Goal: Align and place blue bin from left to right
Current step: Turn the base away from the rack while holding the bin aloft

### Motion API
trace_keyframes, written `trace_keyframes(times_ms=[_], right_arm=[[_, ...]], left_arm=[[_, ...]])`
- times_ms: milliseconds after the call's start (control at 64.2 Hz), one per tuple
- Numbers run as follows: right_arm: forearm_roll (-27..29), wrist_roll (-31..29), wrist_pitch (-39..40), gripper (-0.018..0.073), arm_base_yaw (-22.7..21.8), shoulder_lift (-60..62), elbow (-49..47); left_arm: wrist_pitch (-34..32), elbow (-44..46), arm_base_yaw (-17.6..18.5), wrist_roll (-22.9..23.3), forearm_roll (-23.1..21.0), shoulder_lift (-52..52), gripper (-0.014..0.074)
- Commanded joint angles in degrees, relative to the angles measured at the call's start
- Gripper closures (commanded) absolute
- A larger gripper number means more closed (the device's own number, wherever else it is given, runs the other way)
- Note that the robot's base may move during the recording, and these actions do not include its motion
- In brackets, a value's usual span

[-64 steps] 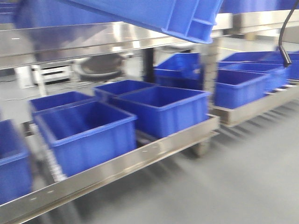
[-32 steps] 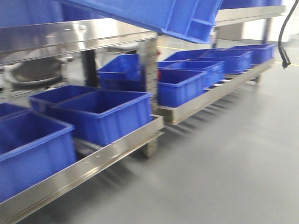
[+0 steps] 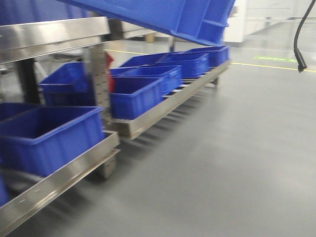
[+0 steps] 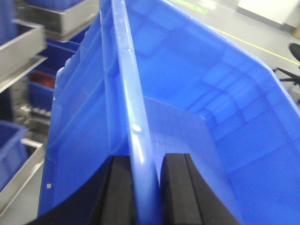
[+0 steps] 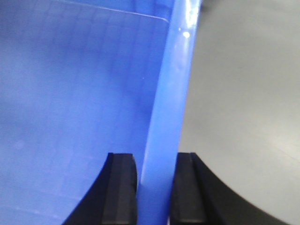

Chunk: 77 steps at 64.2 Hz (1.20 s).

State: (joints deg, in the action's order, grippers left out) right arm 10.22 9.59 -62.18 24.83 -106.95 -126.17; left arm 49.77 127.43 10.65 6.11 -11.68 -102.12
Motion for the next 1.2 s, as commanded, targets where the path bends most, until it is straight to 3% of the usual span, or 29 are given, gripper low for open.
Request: trace_keyframes(times_ms=[0, 1183], right_arm=[[3.0, -2.1, 4.8, 0.0711, 0.5, 1.4, -0.7], [3.0, -2.1, 4.8, 0.0711, 0.5, 1.4, -0.7]], left_arm=[[-5.9, 0.7, 0.5, -1.0, -3.1, 0.9, 0.0707], [-5.9, 0.7, 0.5, -1.0, -3.1, 0.9, 0.0707]])
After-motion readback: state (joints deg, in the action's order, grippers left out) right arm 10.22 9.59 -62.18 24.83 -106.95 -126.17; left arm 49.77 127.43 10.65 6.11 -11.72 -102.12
